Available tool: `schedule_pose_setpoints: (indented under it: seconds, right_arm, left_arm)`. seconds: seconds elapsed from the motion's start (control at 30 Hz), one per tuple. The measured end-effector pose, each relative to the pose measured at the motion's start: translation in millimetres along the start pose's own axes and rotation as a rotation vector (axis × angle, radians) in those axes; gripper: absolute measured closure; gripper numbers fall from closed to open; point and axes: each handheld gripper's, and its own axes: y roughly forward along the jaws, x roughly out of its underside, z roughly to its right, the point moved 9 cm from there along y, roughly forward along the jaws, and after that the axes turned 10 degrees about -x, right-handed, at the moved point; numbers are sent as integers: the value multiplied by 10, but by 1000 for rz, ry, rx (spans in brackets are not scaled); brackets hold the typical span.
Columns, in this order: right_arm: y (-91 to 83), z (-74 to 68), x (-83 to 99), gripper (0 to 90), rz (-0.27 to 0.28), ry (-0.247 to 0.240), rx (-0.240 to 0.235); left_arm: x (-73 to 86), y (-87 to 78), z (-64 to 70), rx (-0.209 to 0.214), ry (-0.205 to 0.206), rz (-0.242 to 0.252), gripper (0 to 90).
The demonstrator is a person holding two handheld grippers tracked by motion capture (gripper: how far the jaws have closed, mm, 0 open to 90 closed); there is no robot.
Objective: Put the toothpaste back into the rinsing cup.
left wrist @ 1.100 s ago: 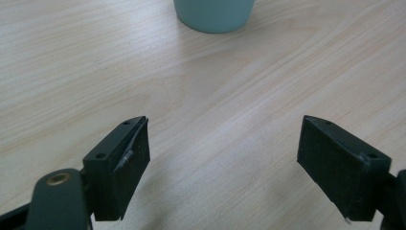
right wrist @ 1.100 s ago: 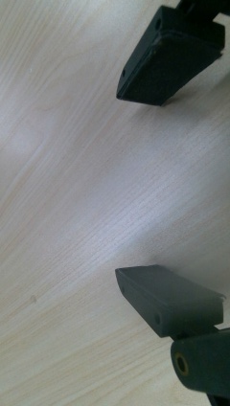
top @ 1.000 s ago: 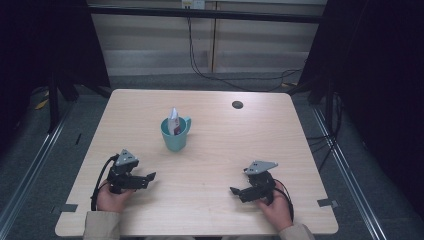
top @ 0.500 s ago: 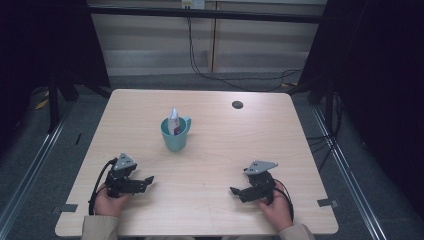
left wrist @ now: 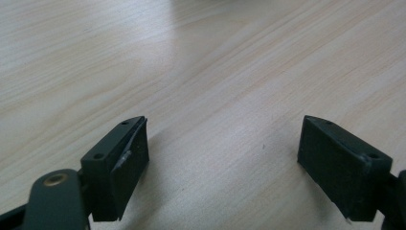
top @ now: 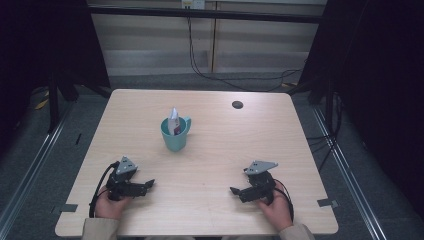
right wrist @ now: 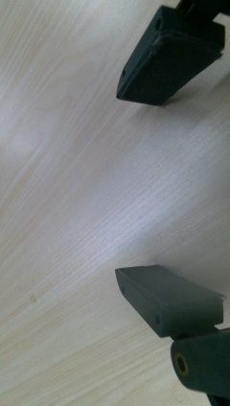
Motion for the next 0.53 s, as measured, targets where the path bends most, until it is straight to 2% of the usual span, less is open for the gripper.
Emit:
schedule_pose_setpoints:
  seconds: [0.53]
  right_arm:
    - [0, 0, 1, 131, 0, -1, 1]
  left_arm:
    - [12, -3, 19, 16, 6, -5, 137]
